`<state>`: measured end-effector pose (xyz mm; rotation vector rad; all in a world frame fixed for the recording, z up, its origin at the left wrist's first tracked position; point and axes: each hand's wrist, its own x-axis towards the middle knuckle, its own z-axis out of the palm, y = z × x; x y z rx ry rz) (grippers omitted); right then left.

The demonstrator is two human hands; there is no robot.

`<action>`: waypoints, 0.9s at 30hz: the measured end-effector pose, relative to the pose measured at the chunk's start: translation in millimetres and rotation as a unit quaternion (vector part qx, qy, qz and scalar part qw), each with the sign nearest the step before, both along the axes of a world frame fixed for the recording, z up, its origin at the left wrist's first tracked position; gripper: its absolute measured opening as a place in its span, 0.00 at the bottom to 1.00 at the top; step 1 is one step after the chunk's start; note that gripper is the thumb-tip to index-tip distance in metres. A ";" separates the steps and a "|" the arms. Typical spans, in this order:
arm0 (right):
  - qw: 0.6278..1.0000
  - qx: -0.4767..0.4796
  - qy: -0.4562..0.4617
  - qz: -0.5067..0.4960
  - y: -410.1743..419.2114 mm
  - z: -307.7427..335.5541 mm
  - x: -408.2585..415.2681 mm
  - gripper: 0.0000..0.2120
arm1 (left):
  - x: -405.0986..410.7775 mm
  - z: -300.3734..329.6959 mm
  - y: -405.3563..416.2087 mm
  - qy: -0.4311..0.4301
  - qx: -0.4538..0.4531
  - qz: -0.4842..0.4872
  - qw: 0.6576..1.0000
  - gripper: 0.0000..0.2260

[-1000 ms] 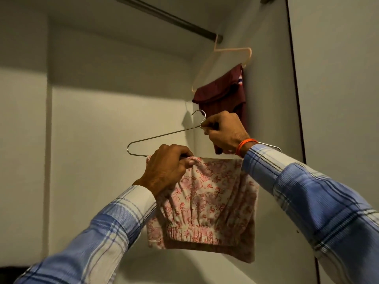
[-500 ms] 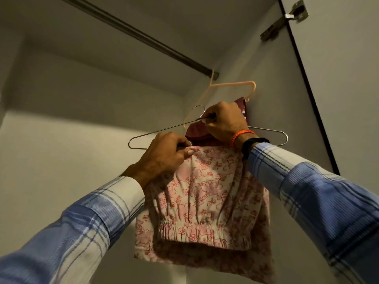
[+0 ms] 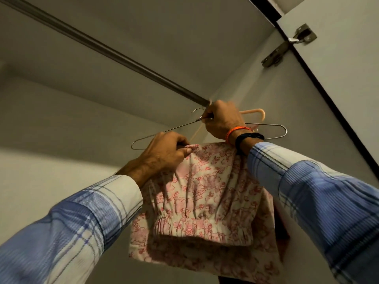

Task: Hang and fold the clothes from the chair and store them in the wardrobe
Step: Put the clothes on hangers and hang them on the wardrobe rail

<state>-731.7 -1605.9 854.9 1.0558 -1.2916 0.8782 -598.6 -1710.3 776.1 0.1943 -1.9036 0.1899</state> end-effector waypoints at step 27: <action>0.998 -0.038 0.040 -0.019 -36.8 120.8 9.6 0.08 | -18.8 115.6 -37.1 0.063 -0.008 0.032 0.997 0.11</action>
